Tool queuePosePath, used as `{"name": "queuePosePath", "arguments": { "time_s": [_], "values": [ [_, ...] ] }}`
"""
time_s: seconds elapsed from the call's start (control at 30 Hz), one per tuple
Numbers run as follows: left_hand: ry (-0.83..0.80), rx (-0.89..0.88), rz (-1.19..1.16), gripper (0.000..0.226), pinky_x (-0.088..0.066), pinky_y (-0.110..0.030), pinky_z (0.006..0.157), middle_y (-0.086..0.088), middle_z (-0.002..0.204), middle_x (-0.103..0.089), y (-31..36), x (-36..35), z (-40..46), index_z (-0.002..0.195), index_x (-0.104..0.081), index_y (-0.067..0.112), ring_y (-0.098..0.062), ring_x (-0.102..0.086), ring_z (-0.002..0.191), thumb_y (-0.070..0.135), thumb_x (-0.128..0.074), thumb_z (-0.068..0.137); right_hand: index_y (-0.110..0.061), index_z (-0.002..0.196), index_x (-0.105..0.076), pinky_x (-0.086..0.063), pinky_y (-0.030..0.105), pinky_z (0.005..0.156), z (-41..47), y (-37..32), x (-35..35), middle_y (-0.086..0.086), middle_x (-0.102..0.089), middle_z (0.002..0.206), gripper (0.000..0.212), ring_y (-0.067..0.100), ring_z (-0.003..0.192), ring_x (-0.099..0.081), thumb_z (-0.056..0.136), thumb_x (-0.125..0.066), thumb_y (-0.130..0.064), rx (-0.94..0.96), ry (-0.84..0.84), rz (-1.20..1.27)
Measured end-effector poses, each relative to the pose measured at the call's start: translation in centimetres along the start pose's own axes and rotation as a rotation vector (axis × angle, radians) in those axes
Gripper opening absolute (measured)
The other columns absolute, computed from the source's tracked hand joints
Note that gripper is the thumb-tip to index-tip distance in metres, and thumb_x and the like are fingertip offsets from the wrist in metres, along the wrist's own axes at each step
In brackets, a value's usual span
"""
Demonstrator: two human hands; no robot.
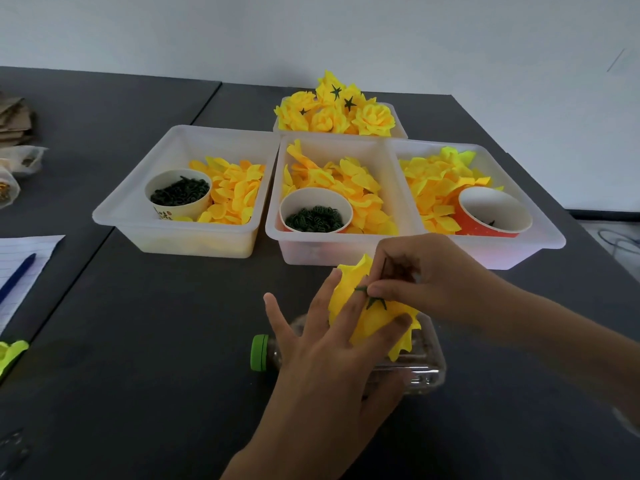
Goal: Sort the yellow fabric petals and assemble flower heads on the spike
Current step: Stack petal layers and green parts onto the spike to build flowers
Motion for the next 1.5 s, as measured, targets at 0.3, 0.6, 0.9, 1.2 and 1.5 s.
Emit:
{"name": "queuePosePath", "arguments": {
  "time_s": [0.3, 0.6, 0.9, 1.2, 1.5],
  "values": [
    [-0.120, 0.045, 0.089, 0.056, -0.019, -0.079, 0.088, -0.015, 0.149, -0.042, 0.0, 0.3, -0.5, 0.131, -0.045, 0.057, -0.043, -0.036, 0.136, 0.073, -0.032, 0.079, -0.026, 0.073, -0.067, -0.049, 0.026, 0.064, 0.4, -0.2, -0.2, -0.014, -0.066, 0.075, 0.010, 0.005, 0.072, -0.062, 0.078, -0.074, -0.030, -0.016, -0.033, -0.103],
    [0.217, 0.189, -0.513, 0.045, -0.017, -0.063, 0.111, 0.033, 0.153, -0.020, -3.5, 4.1, -2.1, 0.119, -0.047, 0.068, -0.001, -0.005, 0.147, 0.059, -0.048, 0.075, -0.028, 0.079, -0.065, -0.046, 0.020, 0.062, -0.7, 1.1, -1.1, -0.012, -0.064, 0.074, 0.008, 0.010, 0.072, -0.055, 0.080, -0.074, -0.027, -0.029, 0.011, 0.087],
    [0.456, 0.283, -0.634, 0.028, -0.038, -0.015, 0.092, 0.021, 0.133, -0.052, -5.7, 6.7, -2.0, 0.106, -0.067, 0.048, -0.009, -0.042, 0.133, 0.047, -0.049, 0.084, -0.028, 0.077, -0.064, -0.043, 0.027, 0.071, -1.1, 1.8, -1.6, -0.010, -0.061, 0.077, 0.009, 0.013, 0.078, -0.055, 0.082, -0.070, -0.035, -0.034, 0.046, 0.149],
    [0.329, 0.261, -0.473, 0.010, -0.030, -0.037, 0.092, 0.020, 0.095, -0.062, -3.3, 3.2, 2.6, 0.088, -0.068, 0.039, -0.005, -0.050, 0.100, 0.044, -0.072, 0.079, -0.038, 0.075, -0.044, -0.033, 0.010, 0.065, -2.1, 0.1, -1.4, -0.024, -0.049, 0.080, 0.026, 0.000, 0.077, -0.046, 0.085, -0.066, -0.030, 0.013, 0.232, -0.083],
    [0.306, 0.279, -0.365, 0.009, -0.020, -0.030, 0.082, 0.020, 0.089, -0.063, -3.2, 3.3, 2.6, 0.082, -0.069, 0.037, -0.009, -0.050, 0.093, 0.032, -0.077, 0.078, -0.019, 0.078, -0.062, -0.044, 0.024, 0.067, -3.1, 0.4, -1.2, -0.010, -0.054, 0.082, 0.014, 0.009, 0.083, -0.050, 0.082, -0.069, -0.009, -0.049, 0.339, 0.001]
  ]
}}
Point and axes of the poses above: each hand's wrist, its own z-axis towards the middle knuckle, its own x-axis out of the back of the hand, y = z × x, the point moved 7 cm from there along z, towards the middle knuckle
